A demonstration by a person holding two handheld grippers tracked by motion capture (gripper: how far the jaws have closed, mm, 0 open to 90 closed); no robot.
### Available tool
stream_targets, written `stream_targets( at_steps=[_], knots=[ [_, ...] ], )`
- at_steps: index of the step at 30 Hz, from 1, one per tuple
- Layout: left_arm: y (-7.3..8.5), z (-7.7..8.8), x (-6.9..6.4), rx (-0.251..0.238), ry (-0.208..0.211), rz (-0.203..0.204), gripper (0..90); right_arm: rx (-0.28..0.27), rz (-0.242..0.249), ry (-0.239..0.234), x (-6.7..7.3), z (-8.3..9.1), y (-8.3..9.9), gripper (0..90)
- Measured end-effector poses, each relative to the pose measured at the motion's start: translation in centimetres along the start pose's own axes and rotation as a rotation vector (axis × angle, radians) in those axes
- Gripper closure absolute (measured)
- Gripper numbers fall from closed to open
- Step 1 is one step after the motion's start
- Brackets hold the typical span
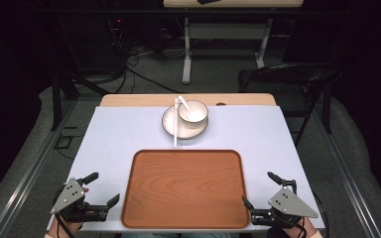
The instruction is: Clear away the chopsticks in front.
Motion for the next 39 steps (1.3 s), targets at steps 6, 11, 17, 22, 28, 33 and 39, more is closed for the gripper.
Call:
stream_targets(
  at_steps=[6, 11, 17, 22, 28, 33, 39],
  knots=[
    [-0.2, -0.3, -0.1, -0.005, 0.001, -0.007, 0.0, 0.005, 0.003, 0.001, 0.0, 0.0, 0.0, 1.9],
    [-0.3, -0.5, -0.1, -0.003, 0.001, -0.010, 0.0, 0.008, 0.003, 0.002, 0.0, 0.0, 0.1, 1.9],
    [-0.5, -1.0, 0.0, 0.041, 0.009, 0.004, 0.1, 0.010, 0.006, 0.000, 0.0, -0.1, 0.1, 2.0],
    [-0.9, -1.7, 0.1, 0.062, 0.012, 0.022, 0.1, 0.011, 0.006, 0.000, -0.1, -0.1, 0.2, 2.0],
    [-1.6, -2.2, 0.6, 0.051, -0.010, 0.040, 0.1, 0.011, 0.010, -0.004, 0.0, -0.1, 0.2, 2.0],
    [-2.1, -2.8, 1.3, 0.068, -0.011, 0.084, 0.1, 0.014, 0.017, -0.008, 0.2, -0.1, 0.1, 2.2],
    [-2.7, -3.9, 1.5, 0.092, -0.001, 0.081, 0.0, 0.017, 0.017, -0.005, 0.2, -0.2, 0.1, 2.2]
  ],
)
Point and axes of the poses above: each handheld gripper's, and its own axes: z roughly backward along the jaws, y roughly out of its underside, x roughly to its left, the point moved 7 cm from there along -z, roughly forward along the jaws, and after that the axes turned 5 degrees about x, right-handed, at the moved point
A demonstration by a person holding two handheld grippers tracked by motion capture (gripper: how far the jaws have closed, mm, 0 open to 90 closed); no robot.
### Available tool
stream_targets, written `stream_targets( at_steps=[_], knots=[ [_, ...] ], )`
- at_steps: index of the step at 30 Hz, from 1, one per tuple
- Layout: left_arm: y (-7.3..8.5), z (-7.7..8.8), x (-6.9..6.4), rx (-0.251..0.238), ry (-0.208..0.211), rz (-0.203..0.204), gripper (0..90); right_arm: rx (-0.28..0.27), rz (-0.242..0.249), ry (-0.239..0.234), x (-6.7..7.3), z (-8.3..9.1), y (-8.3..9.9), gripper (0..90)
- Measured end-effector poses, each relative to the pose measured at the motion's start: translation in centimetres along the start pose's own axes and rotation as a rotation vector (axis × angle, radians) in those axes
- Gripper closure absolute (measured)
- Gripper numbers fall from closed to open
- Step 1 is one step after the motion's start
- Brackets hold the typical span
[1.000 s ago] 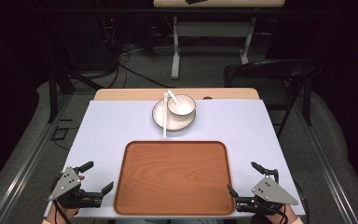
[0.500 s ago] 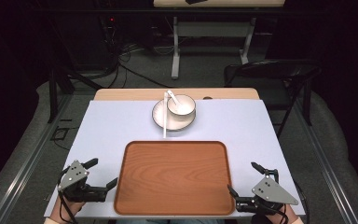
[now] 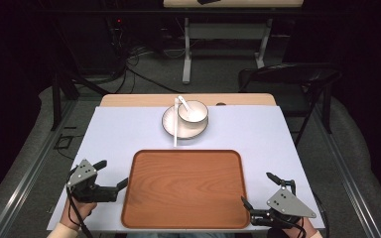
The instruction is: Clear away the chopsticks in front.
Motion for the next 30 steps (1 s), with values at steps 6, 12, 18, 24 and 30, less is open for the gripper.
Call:
stream_targets(
  at_steps=[6, 12, 18, 24, 30],
  knots=[
    [-1.1, -1.4, 0.1, 0.017, 0.010, -0.010, 0.0, 0.003, 0.005, -0.008, 0.0, -0.3, -0.1, 2.3],
    [-2.2, -2.1, 0.3, 0.020, 0.016, -0.007, 0.2, 0.001, 0.010, -0.013, 0.1, -0.4, -0.2, 2.4],
    [-4.1, -3.5, 0.8, 0.021, 0.028, -0.001, 0.2, 0.001, 0.014, -0.014, 0.1, -0.4, -0.2, 2.5],
    [-7.2, -6.3, 1.5, 0.037, 0.048, 0.049, 0.3, -0.001, 0.012, -0.012, 0.1, -0.4, -0.2, 2.5],
    [-9.0, -8.3, 1.7, 0.053, 0.047, 0.049, 0.1, 0.000, 0.012, -0.013, 0.1, -0.4, -0.2, 2.6]
  ],
)
Point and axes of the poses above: each handheld gripper's, and its own axes: z roughly backward along the jaws, y roughly out of its underside, x roughly to its left, the point moved 7 cm from there along -z, roughly forward along the jaws, and after that the axes turned 5 degrees about x, right-handed, at the moved point
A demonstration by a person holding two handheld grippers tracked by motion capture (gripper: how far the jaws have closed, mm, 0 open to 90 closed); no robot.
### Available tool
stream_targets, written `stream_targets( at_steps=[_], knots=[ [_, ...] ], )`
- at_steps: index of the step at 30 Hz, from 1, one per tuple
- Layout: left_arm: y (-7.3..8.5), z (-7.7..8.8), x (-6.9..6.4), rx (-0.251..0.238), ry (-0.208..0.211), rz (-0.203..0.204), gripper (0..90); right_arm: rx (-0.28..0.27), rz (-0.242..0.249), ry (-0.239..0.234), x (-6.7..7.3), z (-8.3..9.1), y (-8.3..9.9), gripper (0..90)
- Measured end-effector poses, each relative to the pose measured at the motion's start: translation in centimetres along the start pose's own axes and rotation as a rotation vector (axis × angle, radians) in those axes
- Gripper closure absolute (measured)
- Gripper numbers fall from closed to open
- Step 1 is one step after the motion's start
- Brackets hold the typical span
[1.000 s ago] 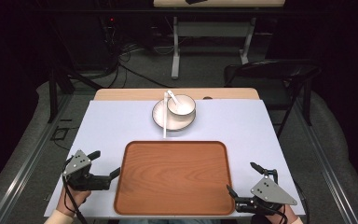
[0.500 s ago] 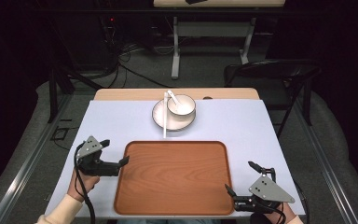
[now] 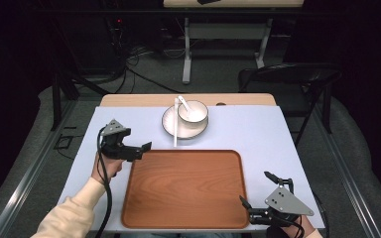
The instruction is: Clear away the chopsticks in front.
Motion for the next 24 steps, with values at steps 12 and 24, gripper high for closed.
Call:
stream_targets(
  at_steps=[12, 24],
  knots=[
    [-3.5, -5.1, 1.2, 0.100, -0.023, 0.037, 0.2, -0.001, -0.006, -0.004, 0.0, 0.0, 0.0, 2.5],
    [-4.3, -9.9, 3.6, 0.222, -0.092, 0.106, 11.1, -0.003, -0.007, -0.002, -0.1, 0.0, 0.0, 2.5]
  ],
)
Point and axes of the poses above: each handheld gripper's, and its own axes: z roughly backward along the jaws, y roughly out of its underside, x roughly to its left, the point moved 7 cm from there along -z, roughly forward along the jaws, and after that the axes turned 5 degrees about x, right-handed, at the moved point
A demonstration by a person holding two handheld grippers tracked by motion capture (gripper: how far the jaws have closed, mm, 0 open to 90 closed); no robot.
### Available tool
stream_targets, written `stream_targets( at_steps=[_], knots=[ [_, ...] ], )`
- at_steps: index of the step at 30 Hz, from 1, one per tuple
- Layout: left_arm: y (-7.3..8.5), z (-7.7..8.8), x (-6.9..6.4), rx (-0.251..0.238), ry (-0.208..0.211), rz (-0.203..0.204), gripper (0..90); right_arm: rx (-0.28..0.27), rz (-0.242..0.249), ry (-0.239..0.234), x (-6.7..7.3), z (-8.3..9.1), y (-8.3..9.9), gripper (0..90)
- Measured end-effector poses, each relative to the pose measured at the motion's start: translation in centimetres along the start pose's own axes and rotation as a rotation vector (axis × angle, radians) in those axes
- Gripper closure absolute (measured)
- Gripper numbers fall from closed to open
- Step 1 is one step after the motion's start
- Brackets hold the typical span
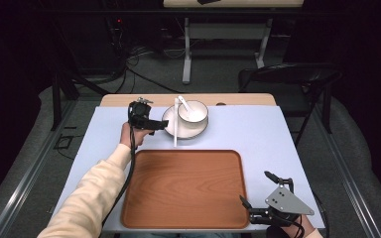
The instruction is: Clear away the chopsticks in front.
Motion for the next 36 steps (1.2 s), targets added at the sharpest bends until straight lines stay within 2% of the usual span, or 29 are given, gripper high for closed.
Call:
stream_targets(
  at_steps=[2, 7, 8, 13, 17, 20, 23, 26, 29, 32, 34, 36],
  knots=[
    [-0.7, -1.0, 0.2, 0.013, -0.005, 0.016, 16.2, 0.001, -0.002, 0.000, 0.0, 0.0, 0.0, 2.5],
    [-1.7, -2.8, -0.1, 0.043, -0.016, 0.022, 26.7, 0.000, -0.002, 0.001, 0.0, 0.0, 0.0, 2.5],
    [-1.7, -2.8, -0.1, 0.043, -0.016, 0.022, 29.5, 0.000, -0.002, 0.001, 0.0, 0.0, 0.0, 2.5],
    [-1.6, -4.9, -0.4, 0.089, -0.011, 0.056, 41.8, -0.003, -0.009, 0.003, -0.1, 0.1, 0.0, 2.5],
    [-1.5, -5.8, -0.6, 0.097, -0.013, 0.078, 50.7, -0.003, -0.007, 0.003, -0.1, 0.0, 0.0, 2.5],
    [-1.7, -6.0, -0.9, 0.102, -0.003, 0.085, 54.3, -0.002, -0.006, 0.002, -0.1, 0.0, 0.0, 2.5],
    [-1.8, -6.4, -1.3, 0.111, -0.027, 0.066, 56.8, -0.001, -0.010, 0.004, -0.1, 0.0, 0.0, 2.5],
    [-1.7, -6.9, -1.4, 0.125, -0.035, 0.069, 62.2, -0.003, -0.011, 0.005, -0.1, 0.0, 0.0, 2.5],
    [-1.6, -7.4, -1.4, 0.125, -0.036, 0.094, 64.0, -0.003, -0.011, 0.006, -0.1, 0.0, 0.0, 2.5],
    [-1.6, -7.6, -1.3, 0.130, -0.048, 0.094, 65.0, -0.001, -0.011, 0.006, -0.2, 0.0, 0.0, 2.5],
    [-1.7, -7.8, -1.1, 0.127, -0.062, 0.119, 65.9, -0.003, -0.012, 0.006, -0.2, 0.0, 0.0, 2.5],
    [-1.7, -7.9, -1.0, 0.131, -0.067, 0.125, 66.6, -0.003, -0.012, 0.006, -0.2, 0.0, 0.0, 2.5]
  ],
)
Point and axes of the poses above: each handheld gripper's, and its own axes: z roughly backward along the jaws, y roughly out of its underside, x roughly to its left, the point moved 7 cm from there along -z, roughly forward along the jaws, and after that the axes turned 5 degrees about x, right-handed, at the moved point
